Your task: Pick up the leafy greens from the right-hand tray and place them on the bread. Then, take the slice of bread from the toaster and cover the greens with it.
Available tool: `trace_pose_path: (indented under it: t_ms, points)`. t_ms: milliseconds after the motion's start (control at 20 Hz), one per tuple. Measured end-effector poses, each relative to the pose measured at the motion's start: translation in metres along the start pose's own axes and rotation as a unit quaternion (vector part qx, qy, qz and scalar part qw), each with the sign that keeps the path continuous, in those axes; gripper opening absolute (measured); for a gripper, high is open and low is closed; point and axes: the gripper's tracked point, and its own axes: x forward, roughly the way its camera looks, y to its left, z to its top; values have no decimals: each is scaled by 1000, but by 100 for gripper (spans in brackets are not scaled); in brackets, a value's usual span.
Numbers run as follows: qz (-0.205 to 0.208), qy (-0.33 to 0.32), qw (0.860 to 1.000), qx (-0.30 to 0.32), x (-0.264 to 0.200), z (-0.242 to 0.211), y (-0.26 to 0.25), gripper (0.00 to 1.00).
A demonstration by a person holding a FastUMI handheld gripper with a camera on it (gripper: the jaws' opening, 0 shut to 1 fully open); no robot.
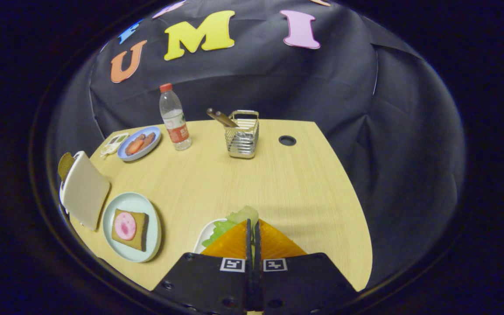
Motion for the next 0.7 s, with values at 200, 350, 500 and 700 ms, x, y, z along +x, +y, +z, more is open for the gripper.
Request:
trace_pose_path:
  t_ms: [200,350,500,700]
  points:
    - [-4,-29,1000,-11,-36,12,28,0]
    - [0,-50,999,-16,-65,21,57,0]
    - [-9,-52,998,-34,-70,16,71,0]
    - [-55,-44,997,-4,-58,7,38,0]
